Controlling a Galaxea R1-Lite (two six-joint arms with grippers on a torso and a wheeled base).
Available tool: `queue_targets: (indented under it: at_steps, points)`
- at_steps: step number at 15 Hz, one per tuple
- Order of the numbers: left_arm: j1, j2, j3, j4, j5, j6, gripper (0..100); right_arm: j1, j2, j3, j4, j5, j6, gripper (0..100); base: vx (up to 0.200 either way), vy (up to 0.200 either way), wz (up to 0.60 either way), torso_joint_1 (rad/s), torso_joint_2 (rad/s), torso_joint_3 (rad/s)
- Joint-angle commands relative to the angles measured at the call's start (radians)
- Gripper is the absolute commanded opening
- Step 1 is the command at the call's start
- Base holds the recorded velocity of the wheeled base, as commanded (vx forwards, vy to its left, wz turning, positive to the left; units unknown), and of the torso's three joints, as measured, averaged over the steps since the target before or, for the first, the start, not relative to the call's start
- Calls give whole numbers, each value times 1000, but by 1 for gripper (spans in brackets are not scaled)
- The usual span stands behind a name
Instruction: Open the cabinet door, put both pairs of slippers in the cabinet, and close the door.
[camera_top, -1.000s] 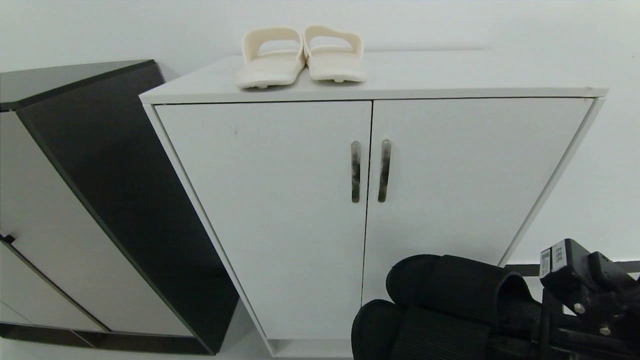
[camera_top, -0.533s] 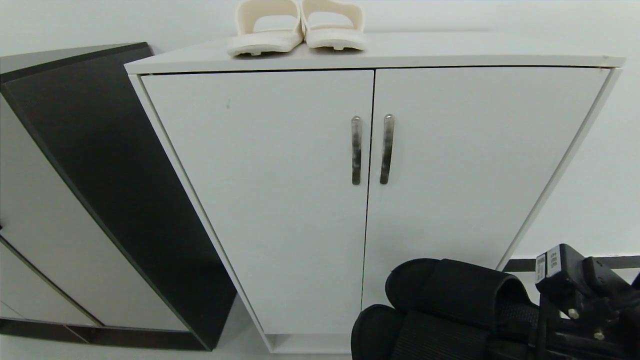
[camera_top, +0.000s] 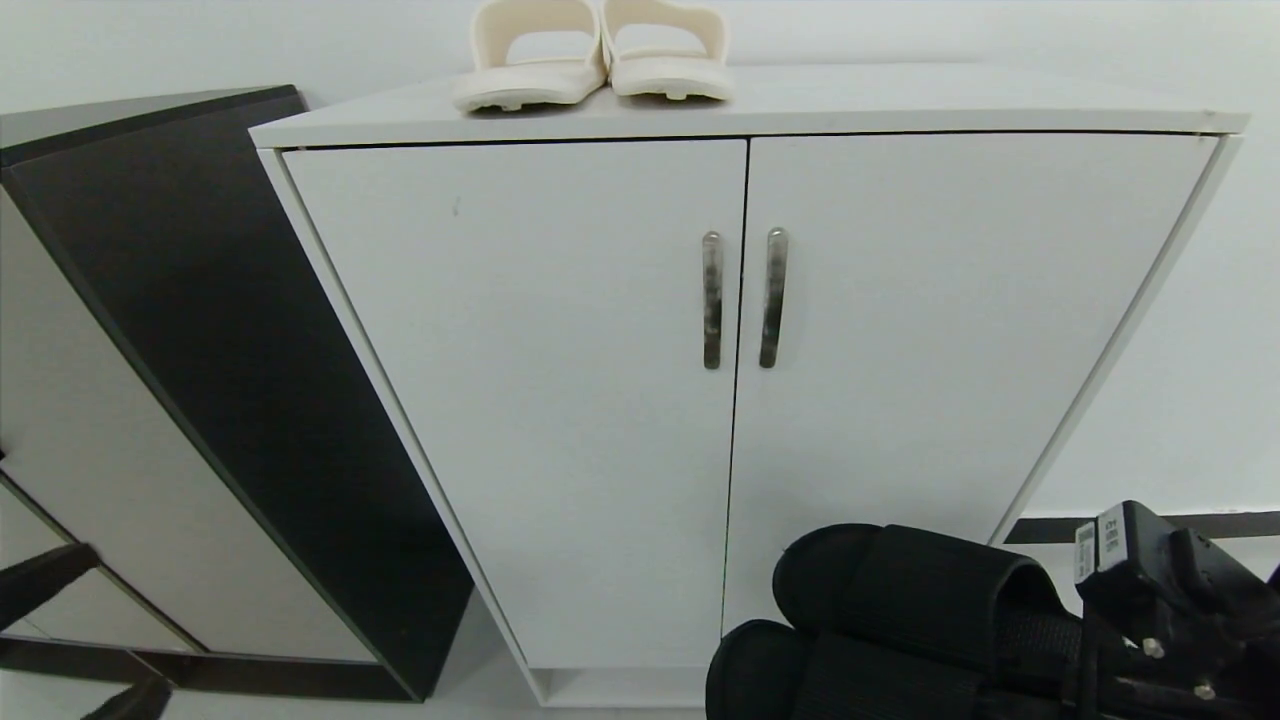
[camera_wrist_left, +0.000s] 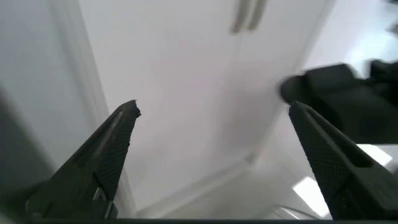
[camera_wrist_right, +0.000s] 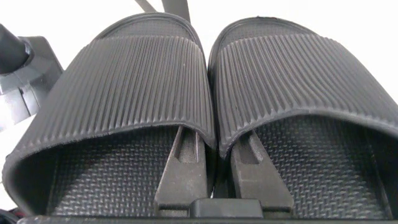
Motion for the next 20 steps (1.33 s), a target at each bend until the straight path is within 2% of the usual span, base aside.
queue_targets:
  at_steps: [1, 3, 4, 5, 6, 7, 9, 11, 13, 15, 18, 19, 20]
  points:
    - [-277, 253, -118, -44, 0, -39, 100, 2, 0, 6, -1, -1, -10, 0, 0, 0, 0, 0, 0, 0]
    - [-436, 319, -166, -47, 92, -40, 100, 2, -3, 15, -1, -1, -17, 0, 0, 0, 0, 0, 0, 0]
    - [-561, 383, -210, -89, 177, -49, 100, 2, -6, 21, -1, -1, -16, 0, 0, 0, 0, 0, 0, 0]
    - [-636, 428, -238, -138, 207, -75, 100, 2, -6, 21, -1, -1, -16, 0, 0, 0, 0, 0, 0, 0]
    - [-688, 484, -275, -181, 220, -94, 100, 2, -9, 23, 1, -2, -16, 0, 0, 0, 0, 0, 0, 0]
    - [-697, 515, -293, -190, 220, -94, 100, 2, -9, 21, 1, -2, -16, 0, 0, 0, 0, 0, 0, 0]
    - [-714, 690, -403, -230, 220, -91, 100, 2, -1, 21, -1, -2, -16, 0, 0, 0, 0, 0, 0, 0]
    - [-743, 823, -497, -284, 220, -98, 100, 3, -8, 21, -1, -1, -14, 0, 0, 0, 0, 0, 0, 0]
    - [-766, 911, -600, -291, 220, -115, 100, 15, -14, 21, -1, 2, -14, 0, 0, 0, 0, 0, 0, 0]
    - [-788, 943, -680, -274, 210, -118, 100, 15, -14, 21, 1, 2, -14, 0, 0, 0, 0, 0, 0, 0]
    - [-801, 983, -790, -155, 184, -134, 100, 15, -24, 21, 1, 2, -16, 0, 0, 0, 0, 0, 0, 0]
    - [-801, 991, -818, -135, 144, -163, 100, 17, -27, 21, 1, 4, -14, 0, 0, 0, 0, 0, 0, 0]
    - [-797, 994, -835, -136, 95, -210, 100, 18, -27, 21, 3, 5, -14, 0, 0, 0, 0, 0, 0, 0]
